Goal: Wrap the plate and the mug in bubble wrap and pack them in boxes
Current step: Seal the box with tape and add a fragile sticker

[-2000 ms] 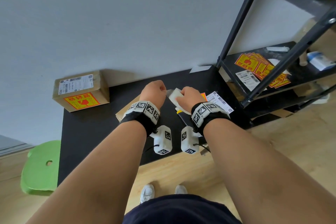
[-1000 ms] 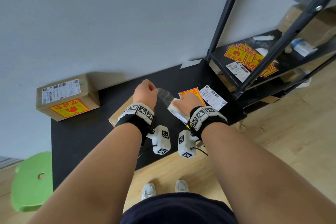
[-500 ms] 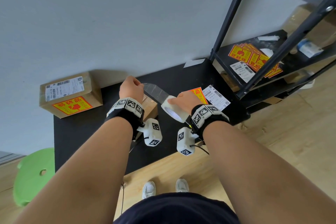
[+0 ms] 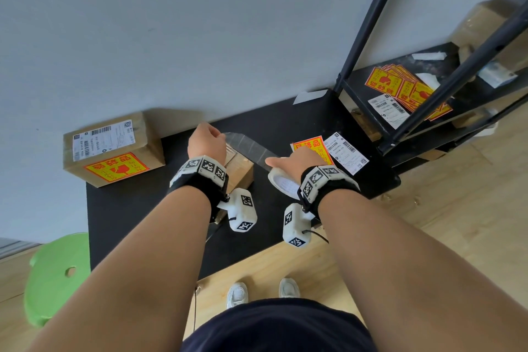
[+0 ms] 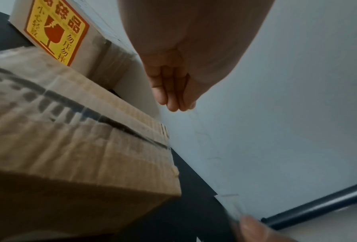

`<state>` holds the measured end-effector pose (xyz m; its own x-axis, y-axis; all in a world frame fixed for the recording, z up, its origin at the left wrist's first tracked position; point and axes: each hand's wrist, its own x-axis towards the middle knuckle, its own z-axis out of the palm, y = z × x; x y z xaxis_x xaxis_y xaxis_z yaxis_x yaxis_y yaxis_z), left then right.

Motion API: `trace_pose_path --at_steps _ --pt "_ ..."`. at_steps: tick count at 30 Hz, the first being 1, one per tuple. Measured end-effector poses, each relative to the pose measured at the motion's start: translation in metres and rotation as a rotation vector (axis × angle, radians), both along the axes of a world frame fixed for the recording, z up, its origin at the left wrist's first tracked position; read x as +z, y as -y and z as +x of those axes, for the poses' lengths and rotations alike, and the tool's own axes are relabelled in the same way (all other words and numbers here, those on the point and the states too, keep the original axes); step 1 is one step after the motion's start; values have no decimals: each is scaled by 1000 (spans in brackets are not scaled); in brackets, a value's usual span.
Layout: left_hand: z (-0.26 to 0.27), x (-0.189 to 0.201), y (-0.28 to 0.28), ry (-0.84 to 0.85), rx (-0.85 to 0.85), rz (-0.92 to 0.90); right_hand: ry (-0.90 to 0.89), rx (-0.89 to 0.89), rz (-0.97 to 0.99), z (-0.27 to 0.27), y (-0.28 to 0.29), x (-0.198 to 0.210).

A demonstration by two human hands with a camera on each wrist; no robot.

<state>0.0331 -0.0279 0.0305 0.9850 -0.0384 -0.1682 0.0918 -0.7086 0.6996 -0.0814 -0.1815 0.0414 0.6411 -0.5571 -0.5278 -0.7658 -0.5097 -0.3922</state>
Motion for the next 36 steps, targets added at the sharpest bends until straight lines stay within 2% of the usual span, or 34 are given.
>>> trace_pose_path --at_steps 5,11,23,31,34,36 --pt "12 -4 -10 10 25 36 23 68 47 19 -5 -5" --pt "26 -11 -17 -13 47 57 -20 146 -63 36 -20 -15" --pt "40 -37 -19 -123 8 106 -66 64 -45 44 -26 -27" --pt "49 -45 -15 -267 -118 167 -40 40 -21 43 -28 -29" --pt "54 -47 -17 -330 -153 182 -42 131 -21 41 -27 -31" --pt "54 -47 -20 -368 -177 179 -57 107 4 41 -27 -33"
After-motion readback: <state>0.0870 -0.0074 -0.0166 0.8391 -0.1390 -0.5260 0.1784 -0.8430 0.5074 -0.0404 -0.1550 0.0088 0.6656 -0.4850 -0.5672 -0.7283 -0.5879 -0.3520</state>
